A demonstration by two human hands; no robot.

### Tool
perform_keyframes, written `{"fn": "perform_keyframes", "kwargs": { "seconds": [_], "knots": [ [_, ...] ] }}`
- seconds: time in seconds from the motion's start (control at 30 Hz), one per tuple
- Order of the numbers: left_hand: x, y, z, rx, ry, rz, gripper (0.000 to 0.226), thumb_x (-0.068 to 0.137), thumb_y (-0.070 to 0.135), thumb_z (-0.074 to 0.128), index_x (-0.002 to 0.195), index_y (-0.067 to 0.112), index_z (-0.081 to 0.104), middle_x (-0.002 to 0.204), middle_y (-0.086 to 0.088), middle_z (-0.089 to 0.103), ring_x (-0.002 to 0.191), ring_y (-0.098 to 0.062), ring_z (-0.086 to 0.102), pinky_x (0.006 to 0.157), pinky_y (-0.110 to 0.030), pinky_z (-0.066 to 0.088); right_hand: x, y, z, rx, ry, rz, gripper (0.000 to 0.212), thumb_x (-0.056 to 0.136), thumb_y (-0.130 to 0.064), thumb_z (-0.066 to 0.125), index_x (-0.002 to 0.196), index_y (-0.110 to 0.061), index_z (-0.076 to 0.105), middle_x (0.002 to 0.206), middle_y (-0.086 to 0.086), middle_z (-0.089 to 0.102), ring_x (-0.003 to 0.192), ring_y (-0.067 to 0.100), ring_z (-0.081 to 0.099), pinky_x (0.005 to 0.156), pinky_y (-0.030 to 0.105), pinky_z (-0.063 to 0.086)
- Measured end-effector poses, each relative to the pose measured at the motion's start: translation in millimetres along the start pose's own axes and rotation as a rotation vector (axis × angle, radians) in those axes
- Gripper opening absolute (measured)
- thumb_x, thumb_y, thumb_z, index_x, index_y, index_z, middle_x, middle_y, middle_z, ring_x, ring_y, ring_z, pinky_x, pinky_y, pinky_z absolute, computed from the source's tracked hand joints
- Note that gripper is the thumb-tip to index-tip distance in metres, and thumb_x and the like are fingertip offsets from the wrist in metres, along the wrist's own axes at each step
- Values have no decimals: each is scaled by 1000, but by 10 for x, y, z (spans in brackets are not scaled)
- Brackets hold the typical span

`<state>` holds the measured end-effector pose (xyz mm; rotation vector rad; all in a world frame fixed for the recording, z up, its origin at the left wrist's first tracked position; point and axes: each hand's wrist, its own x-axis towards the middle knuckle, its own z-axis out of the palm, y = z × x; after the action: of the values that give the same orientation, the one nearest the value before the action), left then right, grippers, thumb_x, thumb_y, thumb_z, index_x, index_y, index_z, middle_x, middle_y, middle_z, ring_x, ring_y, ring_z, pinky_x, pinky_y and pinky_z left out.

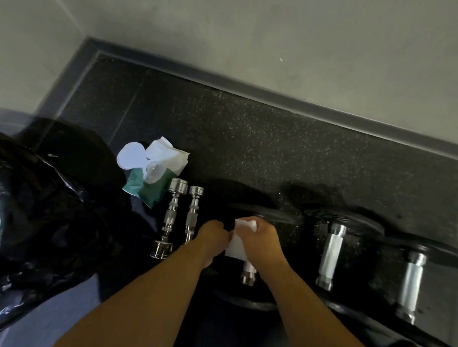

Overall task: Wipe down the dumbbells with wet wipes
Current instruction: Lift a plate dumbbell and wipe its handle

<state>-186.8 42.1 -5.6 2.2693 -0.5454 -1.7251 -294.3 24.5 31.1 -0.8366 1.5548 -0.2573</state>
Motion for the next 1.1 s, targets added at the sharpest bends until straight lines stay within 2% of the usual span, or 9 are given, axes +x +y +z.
{"fn": "perform_keyframes", "kwargs": {
  "seconds": [0.13, 0.27, 0.4, 0.5, 0.63, 0.7, 0.83, 1.0, 1.1],
  "knots": [
    [-105, 8, 405, 3, -129, -87, 30, 97, 12, 45, 122, -2, 56, 117, -17, 62, 90, -22, 56, 72, -28, 44, -47, 0, -325, 79, 26, 3, 8, 86, -8, 62, 85, -16, 63, 88, 9, 70, 85, 24, 68, 73, 35, 57],
    [-71, -18, 596, 45, -200, -145, 30, 97, 12, 49, 124, 2, 53, 98, -5, 57, 85, -16, 50, 72, -26, 41, -68, -75, -544, 123, 6, -5, 10, 86, -1, 57, 91, -9, 58, 74, 0, 61, 66, 11, 58, 49, 20, 45],
    [-84, -42, 639, 53, -187, -140, 36, 92, 8, 52, 128, 4, 50, 115, -13, 60, 102, -25, 58, 81, -33, 47, -62, -144, -690, 165, -72, 13, 16, 81, -3, 55, 95, -8, 61, 79, 3, 58, 68, 14, 54, 45, 19, 42],
    [-119, -63, 630, 24, -152, -123, 41, 90, 9, 54, 130, 5, 47, 116, -14, 59, 104, -27, 59, 86, -36, 48, -96, -183, -767, 190, -116, 47, 29, 62, -9, 52, 89, -12, 62, 81, 7, 60, 72, 22, 56, 52, 23, 43],
    [-267, -36, 509, -3, -131, -85, 42, 91, 9, 55, 131, 5, 45, 113, -15, 59, 99, -27, 59, 80, -34, 47, -160, -200, -818, 179, -117, 45, 51, 47, -9, 47, 95, -17, 61, 105, 21, 64, 96, 41, 62, 68, 41, 53],
    [-358, -3, 412, -7, -127, -53, 42, 91, 10, 56, 131, 4, 45, 117, -17, 58, 103, -29, 59, 83, -36, 49, -254, -255, -834, 147, -109, 31, 42, 56, -5, 50, 95, -18, 57, 105, 20, 62, 96, 40, 62, 71, 44, 54],
    [-646, 143, 184, -29, -117, 26, 33, 92, 10, 56, 123, 1, 50, 108, -16, 61, 91, -22, 59, 73, -30, 51, -507, -408, -861, 36, -113, -68, 19, 81, 0, 55, 94, -13, 53, 93, 14, 59, 83, 30, 59, 63, 38, 51],
    [-1158, 413, -131, -62, -98, 153, 8, 91, 7, 55, 98, 7, 57, 86, -10, 62, 73, -16, 60, 67, -29, 51, -975, -753, -928, 31, -114, -208, 17, 83, 0, 63, 96, -11, 56, 87, 13, 65, 69, 21, 65, 52, 27, 51],
    [-1511, 579, -320, -112, -100, 198, 13, 88, 3, 55, 101, 1, 59, 78, -10, 59, 67, -17, 58, 62, -30, 50, -1309, -956, -951, 60, -125, -263, 10, 86, 0, 62, 92, -7, 59, 75, 6, 67, 57, 12, 64, 47, 21, 48]
  ]
}}
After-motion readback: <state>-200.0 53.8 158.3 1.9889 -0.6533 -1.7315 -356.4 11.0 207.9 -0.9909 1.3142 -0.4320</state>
